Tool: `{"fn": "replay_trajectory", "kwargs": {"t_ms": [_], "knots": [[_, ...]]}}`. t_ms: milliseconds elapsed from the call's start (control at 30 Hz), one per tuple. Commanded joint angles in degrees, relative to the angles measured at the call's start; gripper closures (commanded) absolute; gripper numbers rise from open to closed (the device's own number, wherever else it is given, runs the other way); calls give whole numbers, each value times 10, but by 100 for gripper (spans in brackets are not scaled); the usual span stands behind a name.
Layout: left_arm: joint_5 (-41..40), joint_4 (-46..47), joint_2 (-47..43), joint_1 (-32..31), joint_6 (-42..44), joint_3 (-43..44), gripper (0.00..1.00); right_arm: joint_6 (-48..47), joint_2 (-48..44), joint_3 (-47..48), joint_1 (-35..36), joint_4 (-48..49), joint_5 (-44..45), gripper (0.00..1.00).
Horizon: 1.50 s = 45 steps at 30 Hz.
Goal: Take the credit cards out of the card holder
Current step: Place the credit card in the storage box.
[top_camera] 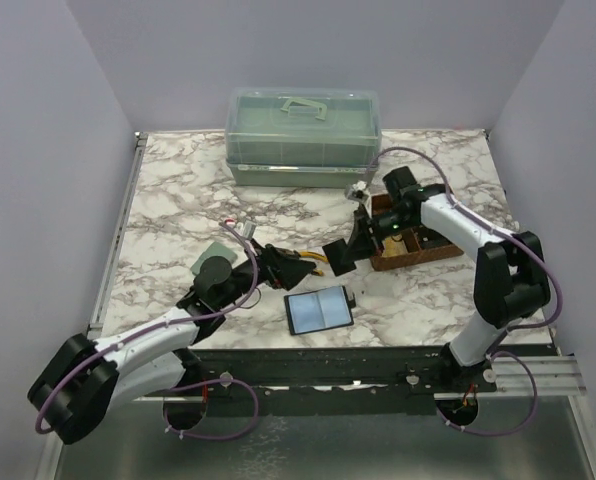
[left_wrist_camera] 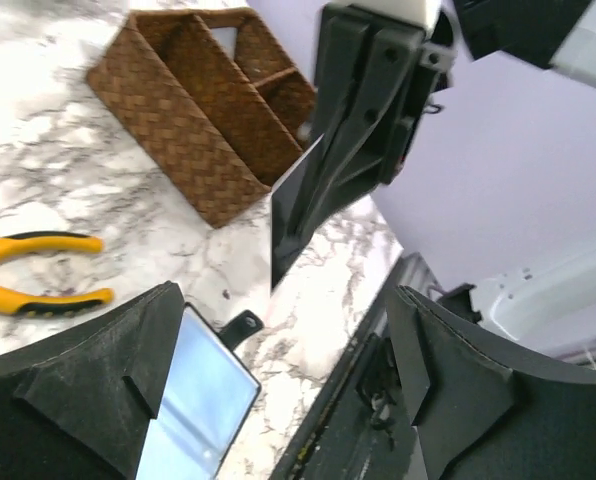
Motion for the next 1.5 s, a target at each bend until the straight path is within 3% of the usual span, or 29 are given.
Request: {"fn": "replay_trajectory", "kwargs": {"t_ms": [0,133,367,567,967,1100,1200,1333,1467], "knots": [[-55,-264,-73,12,90,64,8,-129,-46,71,-89,-134,119,100],[-99,-371,-92,16,135,107,1,-190,-56,159,-162,-237,222,100],[-101,-386,-48,24,196,161,1,-269,-35,231,-202,-283,532,100],[-67,-383,29,26,225,205,1,-359,8,265,-210,-288,652,98],[-43,-351,31,28,203,178,1,-462,79,194,-229,-243,719,94],[-12,-347,30,28,189,180,2,-475,87,169,-229,-208,724,75],[0,-342,30,28,168,177,3,-429,92,174,-229,-125,760,60],[9,-330,15,28,137,162,3,-322,89,260,-233,-116,733,59],[18,-320,14,29,101,149,3,-236,22,248,-233,-90,640,59]]}}
